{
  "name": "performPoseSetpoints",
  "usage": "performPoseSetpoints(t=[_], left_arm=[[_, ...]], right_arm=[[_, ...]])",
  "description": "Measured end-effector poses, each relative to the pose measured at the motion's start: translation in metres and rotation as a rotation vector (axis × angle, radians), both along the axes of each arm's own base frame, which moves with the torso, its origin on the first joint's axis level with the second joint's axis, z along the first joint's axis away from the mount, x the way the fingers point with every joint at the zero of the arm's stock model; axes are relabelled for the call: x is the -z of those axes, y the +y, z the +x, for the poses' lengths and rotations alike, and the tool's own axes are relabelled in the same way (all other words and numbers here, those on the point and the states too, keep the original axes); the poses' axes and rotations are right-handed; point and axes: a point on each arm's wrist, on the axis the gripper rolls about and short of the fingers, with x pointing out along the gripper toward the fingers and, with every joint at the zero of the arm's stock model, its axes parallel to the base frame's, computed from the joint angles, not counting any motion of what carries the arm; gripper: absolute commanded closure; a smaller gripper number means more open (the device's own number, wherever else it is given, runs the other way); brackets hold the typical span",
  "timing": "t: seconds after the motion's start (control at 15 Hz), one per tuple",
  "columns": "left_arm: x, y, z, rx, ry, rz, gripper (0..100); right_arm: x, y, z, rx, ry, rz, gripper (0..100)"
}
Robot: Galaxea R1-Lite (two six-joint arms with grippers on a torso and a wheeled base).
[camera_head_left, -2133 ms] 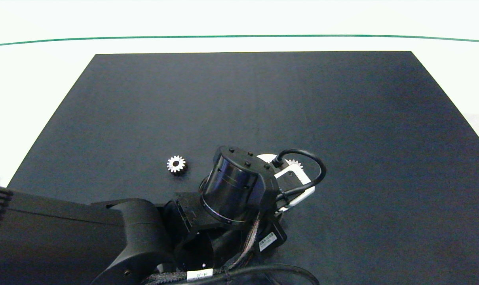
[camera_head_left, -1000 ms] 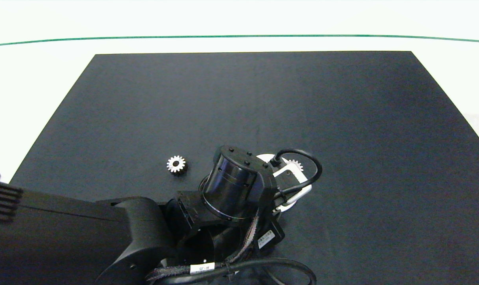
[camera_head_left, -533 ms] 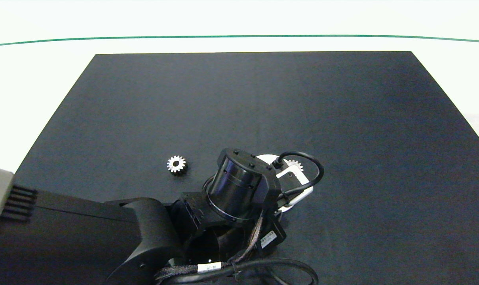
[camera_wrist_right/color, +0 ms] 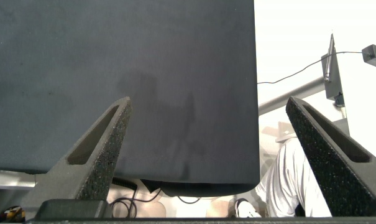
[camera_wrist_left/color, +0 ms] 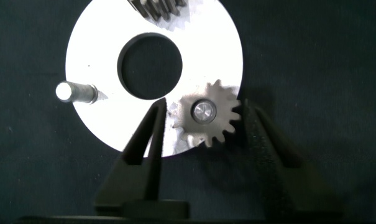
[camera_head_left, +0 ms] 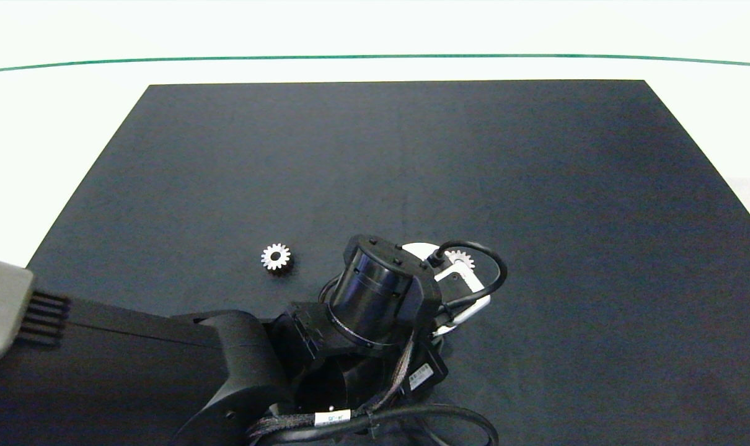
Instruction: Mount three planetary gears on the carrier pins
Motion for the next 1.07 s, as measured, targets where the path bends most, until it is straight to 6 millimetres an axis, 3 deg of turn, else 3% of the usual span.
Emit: performPoseSetpoints(t=[0.33, 0.53, 0.73, 1.07], left_arm=[[-0.006, 0.002, -0.002, 0.002, -0.009, -0.008, 0], [-0.023, 0.019, -0.01, -0.008, 0.016, 0.026, 0], [-0.05, 0.055, -0.001, -0.088, -0.003, 0.008, 0], [-0.072, 0.123, 0.032, -0.218, 0.015, -0.053, 0]], right_arm=[[0.0, 0.0, 0.0, 0.001, 0.0, 0.0, 0], [0.0, 0.0, 0.0, 0.001, 0.0, 0.0, 0], [0.0, 0.0, 0.0, 0.0, -0.001, 0.0, 0], [-0.002, 0.0, -0.001, 0.0, -0.008, 0.003, 0]])
